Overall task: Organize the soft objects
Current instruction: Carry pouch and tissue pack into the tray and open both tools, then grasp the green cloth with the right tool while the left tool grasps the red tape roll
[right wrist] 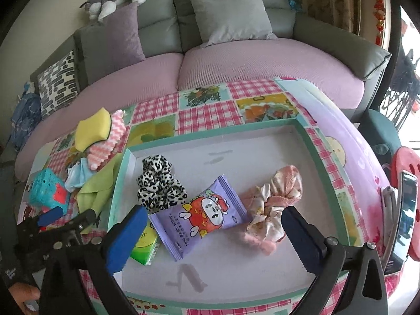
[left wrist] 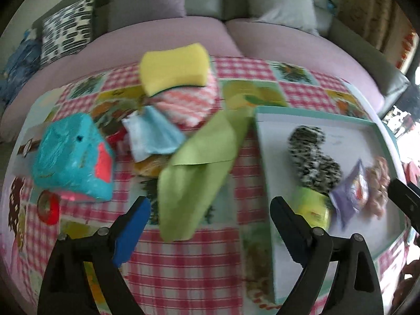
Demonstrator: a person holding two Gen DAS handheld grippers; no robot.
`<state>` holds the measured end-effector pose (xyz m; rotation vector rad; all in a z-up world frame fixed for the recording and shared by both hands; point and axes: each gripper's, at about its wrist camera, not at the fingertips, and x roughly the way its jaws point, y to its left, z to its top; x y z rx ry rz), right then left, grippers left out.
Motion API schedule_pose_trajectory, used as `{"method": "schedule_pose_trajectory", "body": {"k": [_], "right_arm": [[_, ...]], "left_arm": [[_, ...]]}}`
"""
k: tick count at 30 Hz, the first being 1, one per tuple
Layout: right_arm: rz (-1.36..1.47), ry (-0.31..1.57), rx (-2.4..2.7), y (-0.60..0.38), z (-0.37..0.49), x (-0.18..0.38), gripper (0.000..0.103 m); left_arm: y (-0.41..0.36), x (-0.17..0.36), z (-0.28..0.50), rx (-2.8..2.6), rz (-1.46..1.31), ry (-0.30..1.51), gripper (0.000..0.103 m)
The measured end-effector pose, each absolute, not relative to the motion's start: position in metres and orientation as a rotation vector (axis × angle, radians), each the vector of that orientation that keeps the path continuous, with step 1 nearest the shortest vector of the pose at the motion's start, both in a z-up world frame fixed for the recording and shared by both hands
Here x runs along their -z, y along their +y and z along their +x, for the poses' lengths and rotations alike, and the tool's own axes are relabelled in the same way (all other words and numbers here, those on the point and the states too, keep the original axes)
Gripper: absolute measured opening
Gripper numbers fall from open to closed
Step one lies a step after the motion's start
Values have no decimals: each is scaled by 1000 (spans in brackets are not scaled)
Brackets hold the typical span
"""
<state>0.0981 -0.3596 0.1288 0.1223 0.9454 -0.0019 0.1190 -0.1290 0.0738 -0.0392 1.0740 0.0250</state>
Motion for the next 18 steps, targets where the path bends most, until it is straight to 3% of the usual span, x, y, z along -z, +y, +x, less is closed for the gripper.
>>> {"method": "schedule_pose_trajectory", "body": {"k": [18], "right_arm": [[55,955,-72,-310,101,-127,103]], "left_arm": [[-34,-96,101,-234,-150,975,93]]}}
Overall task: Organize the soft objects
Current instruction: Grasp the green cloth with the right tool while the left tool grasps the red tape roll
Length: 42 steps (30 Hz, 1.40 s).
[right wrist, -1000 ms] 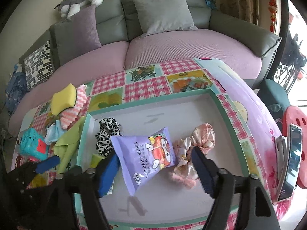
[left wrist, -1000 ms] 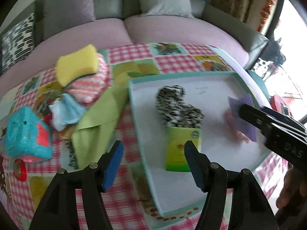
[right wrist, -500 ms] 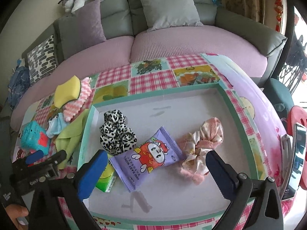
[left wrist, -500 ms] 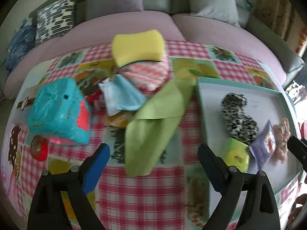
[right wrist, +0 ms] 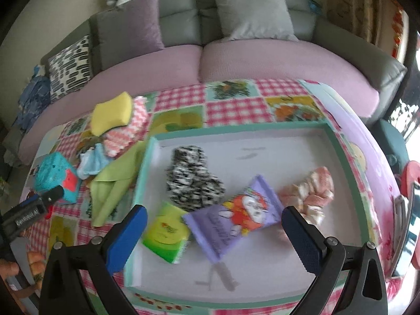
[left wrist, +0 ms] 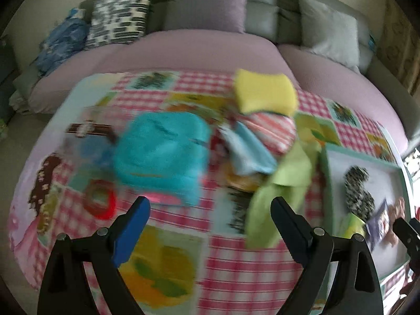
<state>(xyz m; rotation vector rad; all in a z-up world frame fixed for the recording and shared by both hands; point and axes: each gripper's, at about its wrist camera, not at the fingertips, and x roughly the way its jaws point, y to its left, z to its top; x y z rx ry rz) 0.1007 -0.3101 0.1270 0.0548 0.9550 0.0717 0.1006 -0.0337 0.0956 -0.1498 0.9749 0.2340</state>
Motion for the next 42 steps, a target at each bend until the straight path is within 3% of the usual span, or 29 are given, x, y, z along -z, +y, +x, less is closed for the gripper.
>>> {"method": "schedule_pose_trajectory", "body": {"k": [18,29,42], "right_arm": [[-69,969,-329,-164,104,-113,103],[-99,1075,-315,-139,134,-65,102],[-134,1083,-275,-138,150,-43,84]], "left_arm": [[119,-105,48,-501,-329,918,93],[107,-57,81,-368,-349,1077,93],[101,-18,111,-445,-231,1203,93]]}}
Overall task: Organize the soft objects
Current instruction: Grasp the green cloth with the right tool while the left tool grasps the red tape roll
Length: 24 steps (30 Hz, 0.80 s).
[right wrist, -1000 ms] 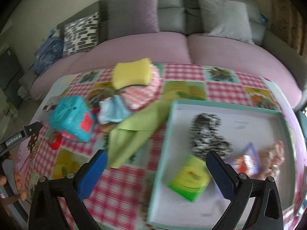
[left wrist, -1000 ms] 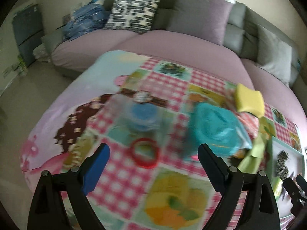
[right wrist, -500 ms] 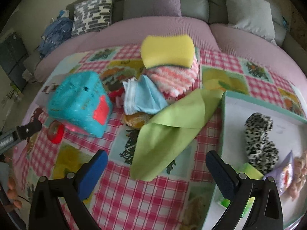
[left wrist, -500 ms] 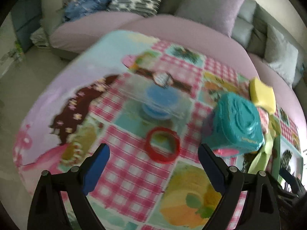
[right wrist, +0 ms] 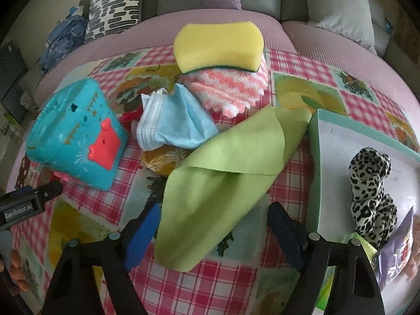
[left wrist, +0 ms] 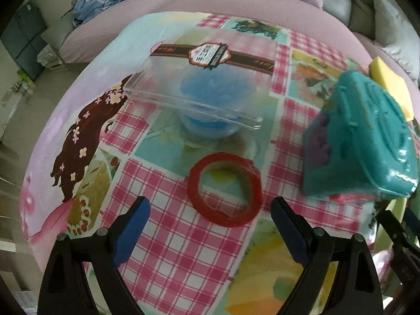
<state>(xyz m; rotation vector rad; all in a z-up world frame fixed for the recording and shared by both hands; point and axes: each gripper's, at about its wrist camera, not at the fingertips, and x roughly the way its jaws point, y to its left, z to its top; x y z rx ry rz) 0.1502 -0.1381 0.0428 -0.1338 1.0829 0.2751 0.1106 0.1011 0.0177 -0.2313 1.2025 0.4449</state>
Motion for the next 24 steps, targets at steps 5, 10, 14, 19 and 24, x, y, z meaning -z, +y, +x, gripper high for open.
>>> {"method": "schedule_pose_trajectory", "body": {"k": [5,10,14,19,24], "right_arm": [[-158,1063,-259,-137,150,-45,66],[-144,1059,-269,-137,150,-47,41],[-126,1063,-281,-140,150,-48,30],[-106,1067,-297,-145,149,-47,13],[-96,1062,-300,-148,148,-50,8]], "left_arm": [[102,-12,119,-454,-254,1189,93],[99,-11,124,-439,-253,1183,85],[96,-16,124,-421,-256,1169,65],[95,-19,124,-414,-265,1159,54],[100,-23,117,-411,-272,1155,54]]}}
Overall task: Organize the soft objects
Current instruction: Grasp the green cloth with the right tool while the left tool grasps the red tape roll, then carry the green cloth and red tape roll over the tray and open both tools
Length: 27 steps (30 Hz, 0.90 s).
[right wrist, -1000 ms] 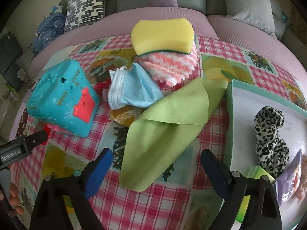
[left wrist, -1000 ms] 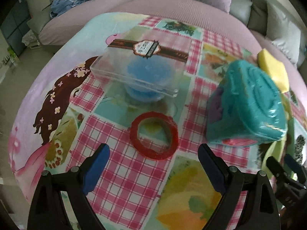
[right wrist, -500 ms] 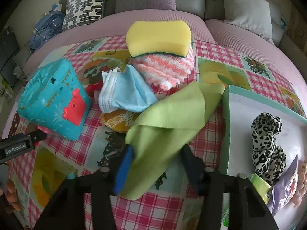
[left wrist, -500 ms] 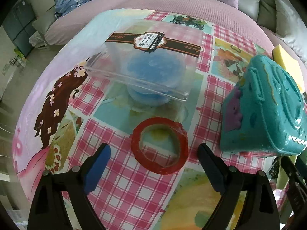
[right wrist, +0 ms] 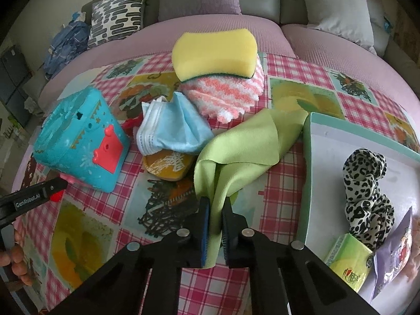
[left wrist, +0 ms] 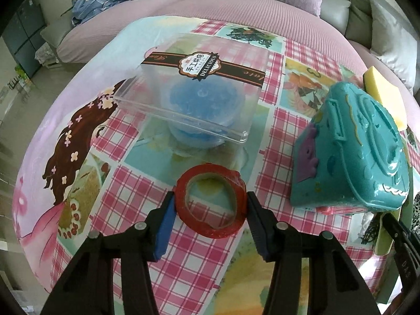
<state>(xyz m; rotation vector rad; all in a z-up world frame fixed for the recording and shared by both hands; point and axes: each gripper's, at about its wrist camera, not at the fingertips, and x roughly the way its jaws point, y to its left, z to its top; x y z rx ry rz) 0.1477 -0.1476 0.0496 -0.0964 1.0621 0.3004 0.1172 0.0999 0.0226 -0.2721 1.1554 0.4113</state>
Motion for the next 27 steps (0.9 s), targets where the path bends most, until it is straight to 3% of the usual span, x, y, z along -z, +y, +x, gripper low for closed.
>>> {"method": "schedule_pose_trajectory", "body": {"k": [27], "right_arm": [[-53,840,-285,-183,113,-133,7]], "left_arm": [[87,-121,71,-429,-203,893,53]]}}
